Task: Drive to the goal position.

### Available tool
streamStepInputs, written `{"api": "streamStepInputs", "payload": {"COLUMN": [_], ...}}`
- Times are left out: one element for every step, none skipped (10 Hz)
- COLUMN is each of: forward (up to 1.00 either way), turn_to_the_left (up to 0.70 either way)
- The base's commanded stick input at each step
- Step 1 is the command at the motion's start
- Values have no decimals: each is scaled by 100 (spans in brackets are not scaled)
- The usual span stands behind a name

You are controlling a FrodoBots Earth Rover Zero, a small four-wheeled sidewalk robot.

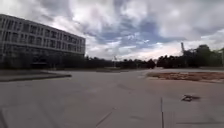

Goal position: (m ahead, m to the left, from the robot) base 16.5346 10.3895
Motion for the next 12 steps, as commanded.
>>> {"api": "streamStepInputs", "payload": {"forward": [100, 100, 100, 100, 100, 100, 100, 100, 100, 100, 100, 100], "turn_to_the_left": [0, 0, 5, 12, 4, 4, 12, 16, 40, 34, 1, 2]}}
